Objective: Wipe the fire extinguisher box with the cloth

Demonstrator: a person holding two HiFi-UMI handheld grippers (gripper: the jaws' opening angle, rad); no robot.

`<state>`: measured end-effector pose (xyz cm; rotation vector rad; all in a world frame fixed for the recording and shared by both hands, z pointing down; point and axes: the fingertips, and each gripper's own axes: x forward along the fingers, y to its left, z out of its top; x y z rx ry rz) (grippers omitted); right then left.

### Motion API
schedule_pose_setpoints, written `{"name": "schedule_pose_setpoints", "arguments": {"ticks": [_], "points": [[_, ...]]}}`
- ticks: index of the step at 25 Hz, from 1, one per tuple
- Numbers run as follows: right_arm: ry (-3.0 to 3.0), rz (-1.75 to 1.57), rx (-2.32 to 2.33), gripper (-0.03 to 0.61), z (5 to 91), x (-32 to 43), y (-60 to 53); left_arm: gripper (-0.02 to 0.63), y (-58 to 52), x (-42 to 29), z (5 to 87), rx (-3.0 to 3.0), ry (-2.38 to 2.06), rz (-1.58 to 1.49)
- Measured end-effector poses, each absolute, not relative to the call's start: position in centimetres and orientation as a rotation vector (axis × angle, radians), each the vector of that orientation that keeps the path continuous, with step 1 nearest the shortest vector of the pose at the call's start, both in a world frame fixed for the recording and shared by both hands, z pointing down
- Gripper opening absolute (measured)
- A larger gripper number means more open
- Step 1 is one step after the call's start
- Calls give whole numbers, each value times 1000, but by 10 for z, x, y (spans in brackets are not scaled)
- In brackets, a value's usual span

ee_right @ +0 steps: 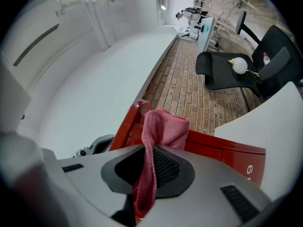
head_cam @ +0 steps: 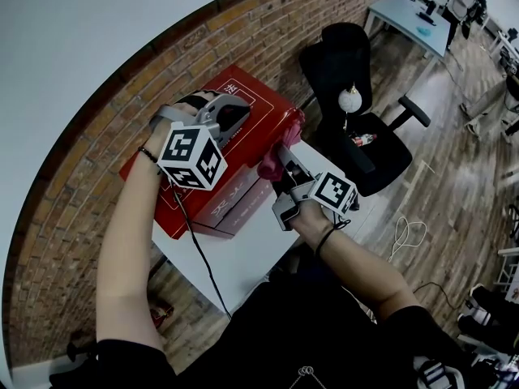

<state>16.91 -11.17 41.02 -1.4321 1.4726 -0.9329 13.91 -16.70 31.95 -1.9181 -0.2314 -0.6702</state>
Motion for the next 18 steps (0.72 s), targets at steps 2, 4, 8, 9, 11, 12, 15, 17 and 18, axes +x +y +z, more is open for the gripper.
{"name": "schedule_pose_setpoints", "arguments": {"ticks": [2, 4, 8, 9, 11, 12, 15, 17, 18], "points": [[1454, -952, -1422, 61, 417, 168, -112, 25, -167, 139, 320, -1918, -231, -670], [1444, -968, -1418, 61, 423, 168, -113, 25, -166, 139, 320, -1918, -232, -670], [1431, -999, -1437, 61, 436, 168, -114, 25, -167, 140, 320, -1918, -231, -670], [1430, -1004, -1443, 61, 439, 168, -114, 23, -167, 140, 320, -1918, -231, -670], [1426, -1015, -1456, 61, 446, 169, -115, 25, -166, 140, 319, -1919, -230, -670], [1424, -1020, -1462, 61, 450, 169, -115, 25, -166, 140, 319, -1919, -230, -670], [1417, -1032, -1479, 61, 459, 170, -115, 25, -166, 140, 319, -1919, -231, -669], [1419, -1034, -1489, 61, 463, 171, -116, 23, -166, 140, 319, -1918, -231, -668], [1421, -1033, -1494, 61, 465, 171, -116, 25, -166, 139, 319, -1918, -231, -669]]}}
